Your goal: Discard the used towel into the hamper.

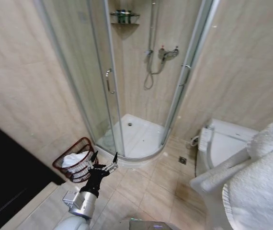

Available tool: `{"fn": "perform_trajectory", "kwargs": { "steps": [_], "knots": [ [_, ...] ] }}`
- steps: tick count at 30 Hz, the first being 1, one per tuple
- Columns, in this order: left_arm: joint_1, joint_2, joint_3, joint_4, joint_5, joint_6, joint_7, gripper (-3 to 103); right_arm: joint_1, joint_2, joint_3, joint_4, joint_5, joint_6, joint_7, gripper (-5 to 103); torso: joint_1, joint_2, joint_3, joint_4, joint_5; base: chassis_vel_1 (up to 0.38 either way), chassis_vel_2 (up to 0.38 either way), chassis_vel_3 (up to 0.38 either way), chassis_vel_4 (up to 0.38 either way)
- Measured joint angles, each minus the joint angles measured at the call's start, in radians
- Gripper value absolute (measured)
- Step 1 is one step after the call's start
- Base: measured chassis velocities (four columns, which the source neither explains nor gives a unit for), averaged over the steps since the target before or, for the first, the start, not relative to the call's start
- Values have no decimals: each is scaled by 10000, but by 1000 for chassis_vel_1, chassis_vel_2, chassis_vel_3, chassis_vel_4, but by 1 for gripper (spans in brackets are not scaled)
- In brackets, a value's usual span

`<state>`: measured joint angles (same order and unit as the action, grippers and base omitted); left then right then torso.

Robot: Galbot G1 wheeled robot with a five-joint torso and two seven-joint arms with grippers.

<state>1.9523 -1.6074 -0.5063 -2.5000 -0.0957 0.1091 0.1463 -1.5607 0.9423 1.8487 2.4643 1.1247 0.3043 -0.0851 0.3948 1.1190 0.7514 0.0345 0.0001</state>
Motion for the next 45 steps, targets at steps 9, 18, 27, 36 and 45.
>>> {"fn": "perform_trajectory", "kwargs": {
  "steps": [9,18,27,36,45],
  "knots": [
    [0,0,0,0,0,0,0,100,7,11,-36,8,-18,-6,4,13,0,0,0,-3,0,129,123,110,118],
    [0,0,0,0,0,1,0,100,23,25,-61,-1,-38,-8,-11,13,0,0,0,-1,0,127,120,126,127],
    [0,0,0,0,0,0,0,100,11,34,-46,-34,-44,9,-36,13,-1,0,-1,-3,-1,126,127,119,117],
    [0,0,0,0,0,0,0,100,5,36,-35,-24,-45,20,-41,13,-1,0,-1,-4,0,122,120,130,119],
    [0,0,0,-1,0,0,0,100,-8,52,-23,-31,-70,15,-33,13,-1,0,-1,-3,-2,127,141,128,130]
  ]
}}
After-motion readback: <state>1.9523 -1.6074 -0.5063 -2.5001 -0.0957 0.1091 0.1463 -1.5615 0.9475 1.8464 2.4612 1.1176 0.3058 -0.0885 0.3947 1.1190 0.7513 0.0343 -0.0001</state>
